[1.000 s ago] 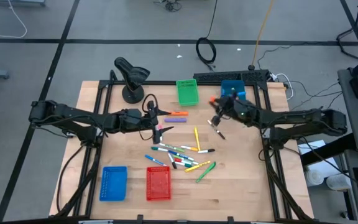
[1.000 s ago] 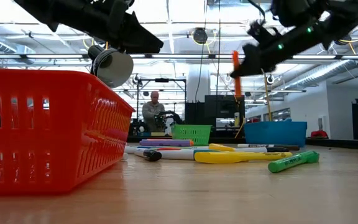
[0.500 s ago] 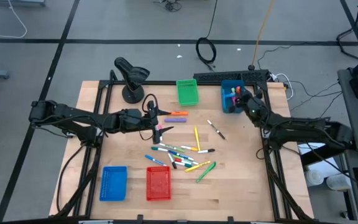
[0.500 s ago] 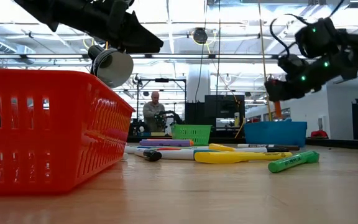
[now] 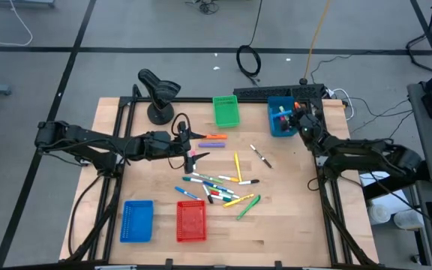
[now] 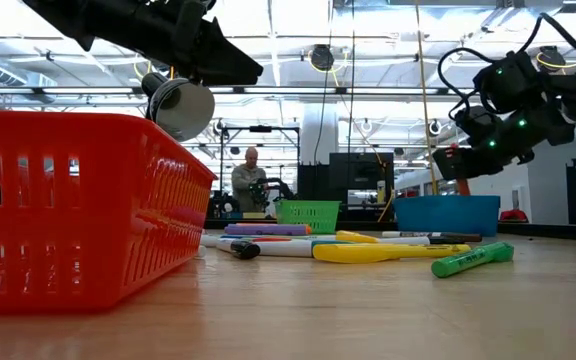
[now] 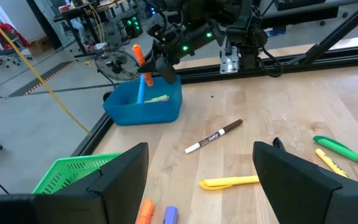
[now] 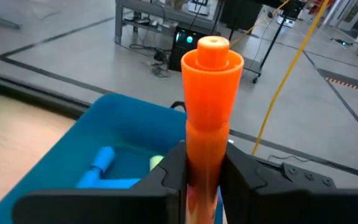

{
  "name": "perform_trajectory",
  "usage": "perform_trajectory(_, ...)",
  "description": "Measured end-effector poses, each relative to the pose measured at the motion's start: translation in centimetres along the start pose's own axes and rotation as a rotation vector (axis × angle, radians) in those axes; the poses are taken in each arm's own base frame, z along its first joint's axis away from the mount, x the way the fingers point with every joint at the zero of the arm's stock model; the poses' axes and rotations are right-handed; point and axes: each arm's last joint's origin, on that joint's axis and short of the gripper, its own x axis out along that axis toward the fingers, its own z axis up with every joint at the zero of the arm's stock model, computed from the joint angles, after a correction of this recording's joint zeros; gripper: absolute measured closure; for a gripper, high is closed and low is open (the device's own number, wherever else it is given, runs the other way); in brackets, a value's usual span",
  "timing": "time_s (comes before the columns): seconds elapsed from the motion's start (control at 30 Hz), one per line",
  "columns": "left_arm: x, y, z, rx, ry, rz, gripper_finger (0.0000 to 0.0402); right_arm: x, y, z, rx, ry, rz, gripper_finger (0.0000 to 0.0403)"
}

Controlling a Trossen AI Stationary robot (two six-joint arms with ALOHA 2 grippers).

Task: Pick & Place Markers
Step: Put the bottom orange highlighter into the dark blue bin

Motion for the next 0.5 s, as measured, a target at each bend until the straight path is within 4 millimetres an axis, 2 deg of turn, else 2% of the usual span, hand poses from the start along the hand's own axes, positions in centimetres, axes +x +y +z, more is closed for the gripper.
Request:
perform_trajectory(0.33, 0.0, 0.0, 0.0, 0.000, 0.000, 0.000, 0.0108, 0.7, 0.6, 1.1, 0.045, -0.149, 0.047, 0.0349)
perform_trajectory(0.5, 0.0, 0.0, 0.0, 0.000, 0.000, 0.000, 0.0108, 1.3, 0.7, 1.1, -0.040, -0.180, 0.016, 0.0348)
